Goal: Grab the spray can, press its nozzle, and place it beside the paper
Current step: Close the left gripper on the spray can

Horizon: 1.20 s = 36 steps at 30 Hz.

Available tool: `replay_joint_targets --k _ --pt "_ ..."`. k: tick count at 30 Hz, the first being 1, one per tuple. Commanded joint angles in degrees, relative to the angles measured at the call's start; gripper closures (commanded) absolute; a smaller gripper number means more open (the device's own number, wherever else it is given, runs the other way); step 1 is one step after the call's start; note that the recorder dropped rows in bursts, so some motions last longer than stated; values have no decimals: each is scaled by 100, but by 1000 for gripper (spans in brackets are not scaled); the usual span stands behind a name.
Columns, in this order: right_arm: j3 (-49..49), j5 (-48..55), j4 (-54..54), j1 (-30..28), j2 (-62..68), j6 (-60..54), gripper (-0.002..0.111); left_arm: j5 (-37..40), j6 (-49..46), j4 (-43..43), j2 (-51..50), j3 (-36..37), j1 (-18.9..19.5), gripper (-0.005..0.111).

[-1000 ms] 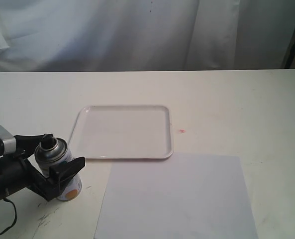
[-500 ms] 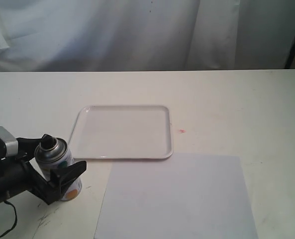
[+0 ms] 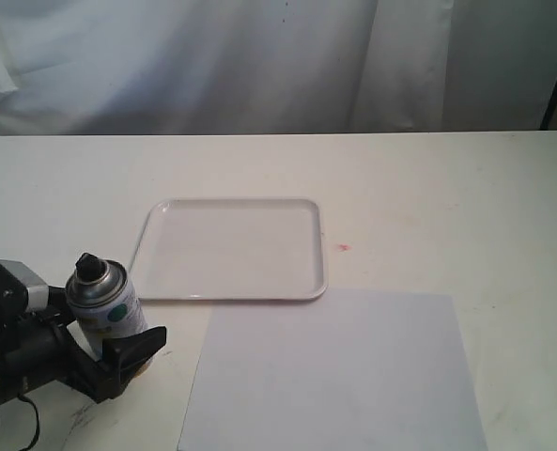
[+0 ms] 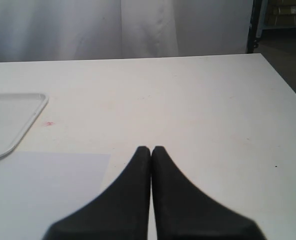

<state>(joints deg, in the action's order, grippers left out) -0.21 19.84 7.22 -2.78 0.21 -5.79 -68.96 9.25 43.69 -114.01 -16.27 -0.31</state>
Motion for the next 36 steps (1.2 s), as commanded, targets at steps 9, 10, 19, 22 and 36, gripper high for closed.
replay_joint_targets --k 9,10,19,22,36 --pt "21 0 -11 -23 -21 20 108 -100 -6 -69 -9 -202 -30 2" --pt "21 0 -11 -23 -21 20 108 -100 24 -56 -9 -204 -30 2" --pt "21 0 -11 -23 -21 20 108 -100 -11 -75 -9 -204 -30 2" --pt "21 0 -11 -23 -21 20 108 -100 -10 -75 2 -204 -30 4" --pt "21 0 -11 -23 -21 20 108 -100 -10 -145 2 -204 -30 9"
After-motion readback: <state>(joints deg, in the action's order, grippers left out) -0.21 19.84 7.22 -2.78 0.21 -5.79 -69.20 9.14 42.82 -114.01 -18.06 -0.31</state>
